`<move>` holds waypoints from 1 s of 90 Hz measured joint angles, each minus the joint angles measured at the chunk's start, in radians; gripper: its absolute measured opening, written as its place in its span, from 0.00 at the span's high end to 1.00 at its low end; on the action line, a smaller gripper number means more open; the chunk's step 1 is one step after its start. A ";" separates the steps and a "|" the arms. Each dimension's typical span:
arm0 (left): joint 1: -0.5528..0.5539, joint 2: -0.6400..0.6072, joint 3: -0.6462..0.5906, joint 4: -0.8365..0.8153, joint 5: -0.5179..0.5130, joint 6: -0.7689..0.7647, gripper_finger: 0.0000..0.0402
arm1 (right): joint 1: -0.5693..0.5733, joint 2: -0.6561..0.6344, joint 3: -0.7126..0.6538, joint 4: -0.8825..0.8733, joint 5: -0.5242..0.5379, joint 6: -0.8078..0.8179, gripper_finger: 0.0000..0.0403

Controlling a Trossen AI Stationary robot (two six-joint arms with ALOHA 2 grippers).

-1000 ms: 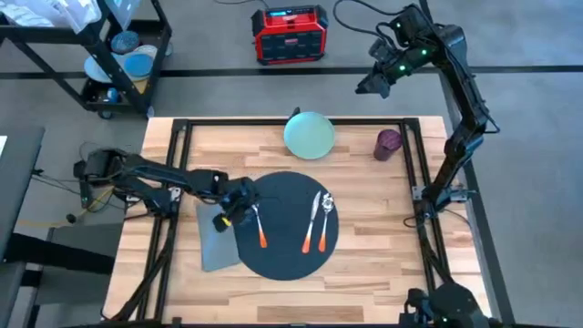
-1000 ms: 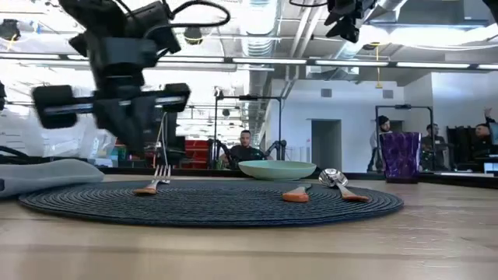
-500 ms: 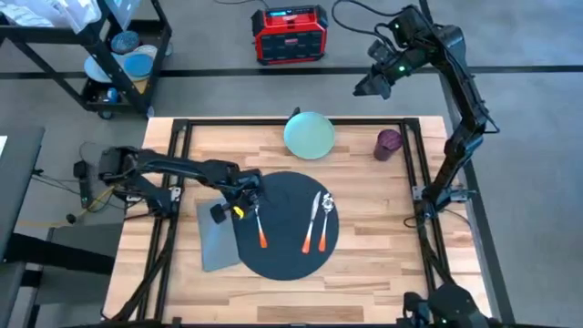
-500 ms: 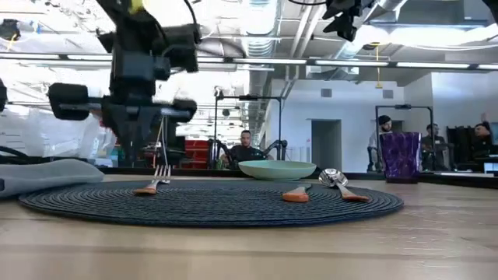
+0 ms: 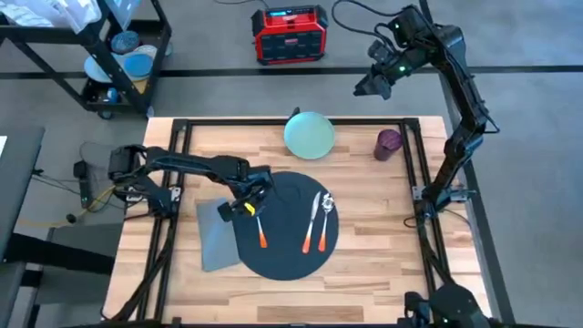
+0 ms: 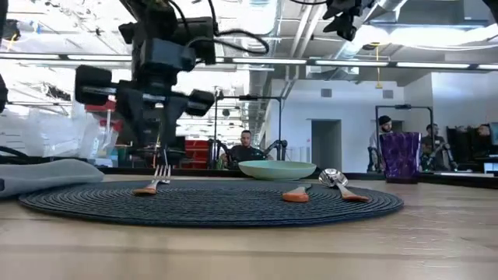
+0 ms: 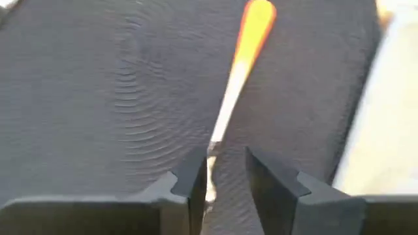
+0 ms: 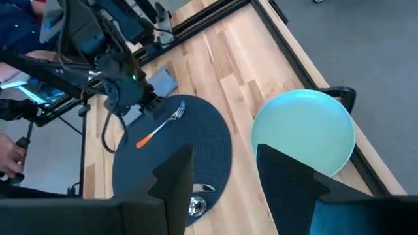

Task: Set table place
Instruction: Put the orange fork on top of the gray table napkin

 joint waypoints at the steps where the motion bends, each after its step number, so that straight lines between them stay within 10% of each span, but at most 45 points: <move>1: -0.002 0.002 0.000 -0.004 0.000 0.000 0.75 | 0.000 0.000 0.000 0.000 0.000 0.000 0.61; 90: -0.008 0.133 0.000 0.115 -0.004 0.038 0.73 | -0.002 0.000 0.000 0.000 0.003 0.002 0.61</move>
